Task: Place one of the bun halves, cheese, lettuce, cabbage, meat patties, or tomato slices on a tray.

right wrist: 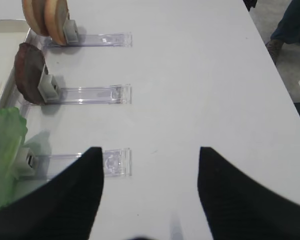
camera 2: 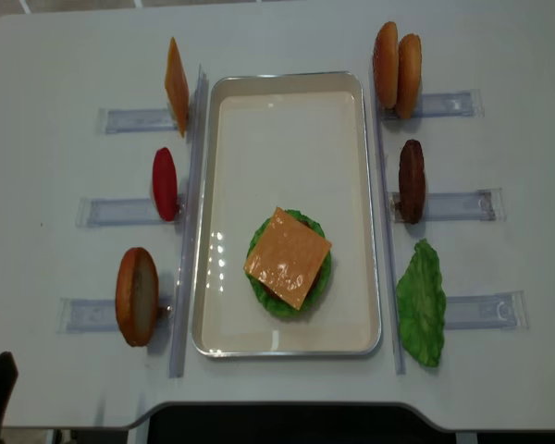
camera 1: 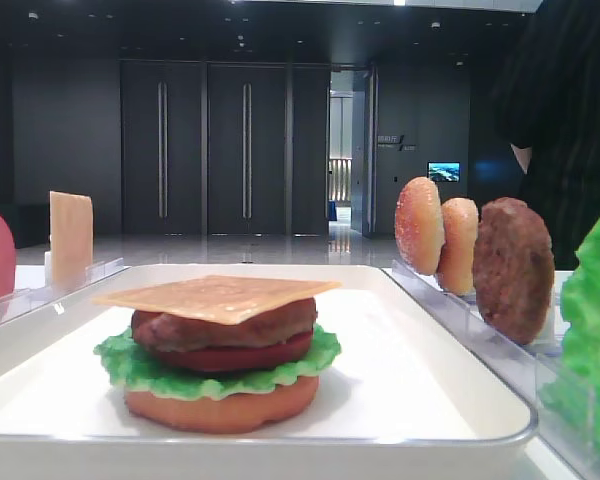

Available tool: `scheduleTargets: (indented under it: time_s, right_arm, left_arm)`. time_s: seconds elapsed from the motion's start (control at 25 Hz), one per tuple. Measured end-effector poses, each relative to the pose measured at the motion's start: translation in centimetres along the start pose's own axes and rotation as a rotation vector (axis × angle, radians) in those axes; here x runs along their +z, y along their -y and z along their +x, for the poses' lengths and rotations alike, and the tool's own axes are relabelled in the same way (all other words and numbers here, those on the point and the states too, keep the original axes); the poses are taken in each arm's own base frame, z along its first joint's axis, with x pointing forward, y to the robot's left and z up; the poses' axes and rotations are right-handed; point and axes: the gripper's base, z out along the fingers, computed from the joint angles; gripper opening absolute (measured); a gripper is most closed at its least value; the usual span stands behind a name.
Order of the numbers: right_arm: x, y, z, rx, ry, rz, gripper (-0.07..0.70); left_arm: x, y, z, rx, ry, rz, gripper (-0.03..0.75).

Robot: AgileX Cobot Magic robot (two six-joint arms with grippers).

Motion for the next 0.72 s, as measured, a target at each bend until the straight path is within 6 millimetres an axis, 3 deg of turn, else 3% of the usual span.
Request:
scheduleTargets:
  time_s: [0.4, 0.72]
  right_arm:
    - [0.0, 0.0, 0.0, 0.0, 0.0, 0.0, 0.4]
    - [0.0, 0.0, 0.0, 0.0, 0.0, 0.0, 0.4]
  left_arm:
    - [0.08, 0.04, -0.05, 0.014, 0.009, 0.009, 0.44]
    - [0.03, 0.0, -0.02, 0.045, 0.008, 0.059, 0.377]
